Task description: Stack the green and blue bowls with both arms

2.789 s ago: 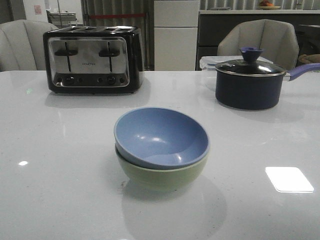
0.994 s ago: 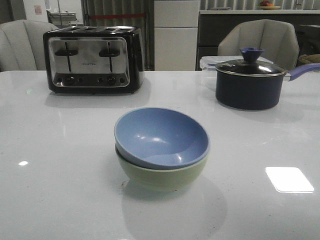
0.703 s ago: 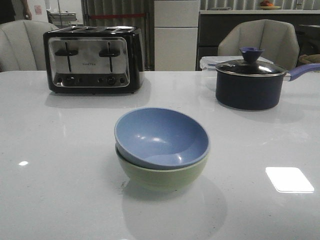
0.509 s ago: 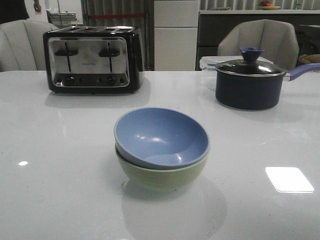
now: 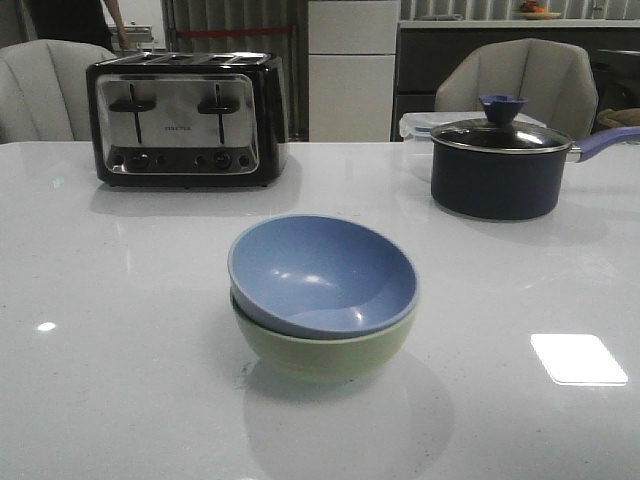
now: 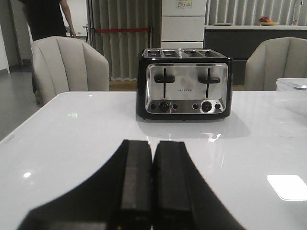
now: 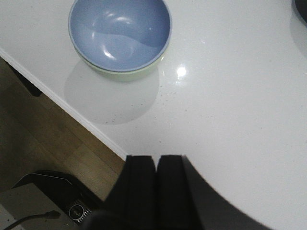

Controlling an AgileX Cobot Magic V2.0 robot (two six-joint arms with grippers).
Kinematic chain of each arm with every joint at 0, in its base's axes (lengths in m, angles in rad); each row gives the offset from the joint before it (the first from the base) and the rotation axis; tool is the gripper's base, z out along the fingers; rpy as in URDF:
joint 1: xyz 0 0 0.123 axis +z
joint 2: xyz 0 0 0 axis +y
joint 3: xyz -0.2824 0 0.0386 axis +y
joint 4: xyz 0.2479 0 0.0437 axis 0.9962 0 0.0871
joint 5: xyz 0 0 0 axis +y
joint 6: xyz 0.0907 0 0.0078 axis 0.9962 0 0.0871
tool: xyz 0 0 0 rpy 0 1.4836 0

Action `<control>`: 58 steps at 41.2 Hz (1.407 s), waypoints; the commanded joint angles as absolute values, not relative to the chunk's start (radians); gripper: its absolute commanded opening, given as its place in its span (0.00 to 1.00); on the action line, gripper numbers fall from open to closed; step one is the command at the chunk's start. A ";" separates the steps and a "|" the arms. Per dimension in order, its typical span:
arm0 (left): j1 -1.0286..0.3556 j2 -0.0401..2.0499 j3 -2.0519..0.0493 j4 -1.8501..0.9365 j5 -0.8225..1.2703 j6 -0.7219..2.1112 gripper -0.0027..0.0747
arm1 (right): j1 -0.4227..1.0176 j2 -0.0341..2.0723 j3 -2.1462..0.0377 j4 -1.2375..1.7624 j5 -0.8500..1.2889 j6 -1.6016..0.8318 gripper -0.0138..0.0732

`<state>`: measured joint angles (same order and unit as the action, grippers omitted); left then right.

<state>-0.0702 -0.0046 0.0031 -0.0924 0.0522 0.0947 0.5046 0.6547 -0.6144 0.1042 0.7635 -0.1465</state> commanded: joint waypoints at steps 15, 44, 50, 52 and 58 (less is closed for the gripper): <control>-0.089 -0.027 0.008 -0.060 -0.042 0.057 0.15 | 0.503 0.652 -0.641 0.102 0.700 -0.148 0.19; -0.100 -0.027 0.008 -0.060 -0.042 0.057 0.15 | 0.503 0.652 -0.641 0.102 0.700 -0.148 0.19; -0.100 -0.027 0.008 -0.060 -0.042 0.057 0.15 | 0.503 0.652 -0.641 0.102 0.700 -0.148 0.19; -0.100 -0.027 0.008 -0.060 -0.042 0.057 0.15 | 0.504 0.650 -0.641 0.102 0.701 -0.148 0.19; -0.100 -0.025 0.008 -0.060 -0.042 0.057 0.15 | 0.462 0.592 -0.621 0.109 0.691 -0.148 0.19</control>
